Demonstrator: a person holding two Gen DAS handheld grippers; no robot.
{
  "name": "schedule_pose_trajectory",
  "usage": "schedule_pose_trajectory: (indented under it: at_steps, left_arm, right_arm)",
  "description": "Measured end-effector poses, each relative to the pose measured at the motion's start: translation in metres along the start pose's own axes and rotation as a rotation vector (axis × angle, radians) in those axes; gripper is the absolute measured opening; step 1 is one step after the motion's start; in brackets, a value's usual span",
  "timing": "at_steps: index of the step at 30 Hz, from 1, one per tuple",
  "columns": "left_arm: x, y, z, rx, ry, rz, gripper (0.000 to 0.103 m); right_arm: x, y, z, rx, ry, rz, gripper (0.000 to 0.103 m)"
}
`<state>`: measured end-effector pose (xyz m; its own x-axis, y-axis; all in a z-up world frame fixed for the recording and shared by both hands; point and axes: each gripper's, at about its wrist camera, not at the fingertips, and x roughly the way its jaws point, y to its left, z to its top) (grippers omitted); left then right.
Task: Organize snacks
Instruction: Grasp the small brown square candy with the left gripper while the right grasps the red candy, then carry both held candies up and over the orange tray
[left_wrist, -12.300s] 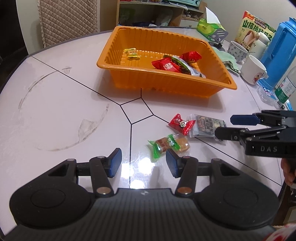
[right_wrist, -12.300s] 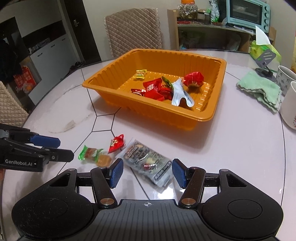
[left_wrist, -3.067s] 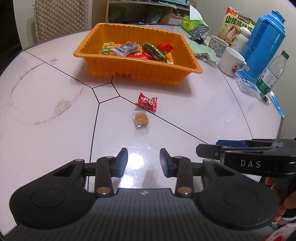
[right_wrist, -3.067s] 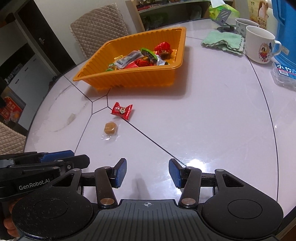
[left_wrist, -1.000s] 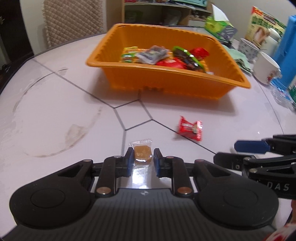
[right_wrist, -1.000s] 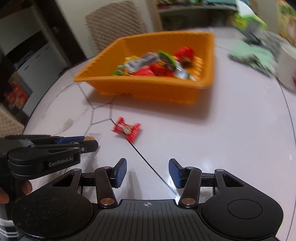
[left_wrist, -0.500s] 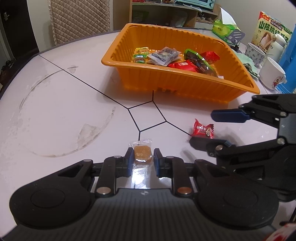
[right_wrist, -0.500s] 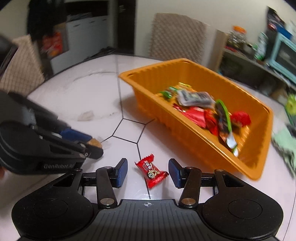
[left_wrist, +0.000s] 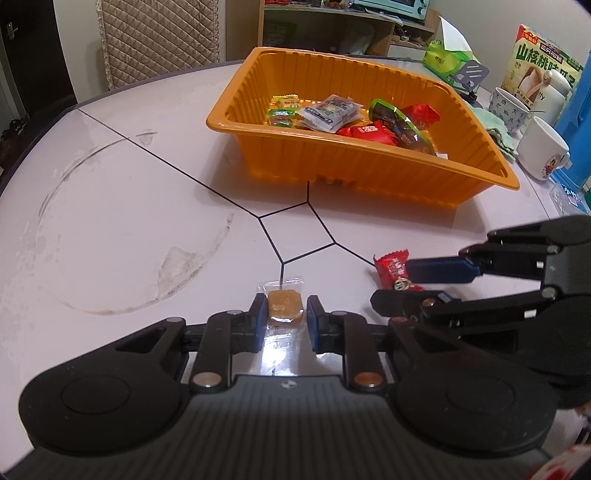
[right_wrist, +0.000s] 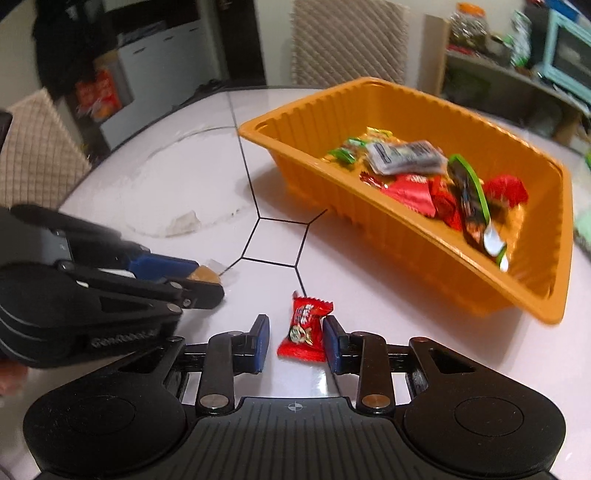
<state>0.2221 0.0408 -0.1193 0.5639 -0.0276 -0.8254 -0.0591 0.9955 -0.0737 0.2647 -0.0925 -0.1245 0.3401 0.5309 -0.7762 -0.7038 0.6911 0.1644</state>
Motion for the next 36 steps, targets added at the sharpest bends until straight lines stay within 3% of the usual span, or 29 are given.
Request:
schedule_pose_trajectory:
  at_steps: [7, 10, 14, 36]
  left_arm:
    - [0.000, 0.002, 0.001, -0.005, 0.000, -0.001, 0.020]
    - [0.000, 0.001, 0.000, 0.001, -0.002, 0.000, 0.020]
    - [0.000, 0.001, 0.000, 0.002, -0.005, 0.001, 0.020]
    - [-0.018, -0.001, -0.001, 0.012, -0.040, -0.019, 0.020]
  right_arm:
    - [-0.002, -0.001, -0.001, 0.127, -0.020, -0.021, 0.032]
    - [-0.002, -0.002, 0.000, 0.146, -0.023, -0.043, 0.022]
    - [-0.004, -0.004, -0.002, 0.142, -0.026, -0.049, 0.018]
    - [-0.025, -0.004, -0.008, 0.214, -0.061, -0.027, 0.017]
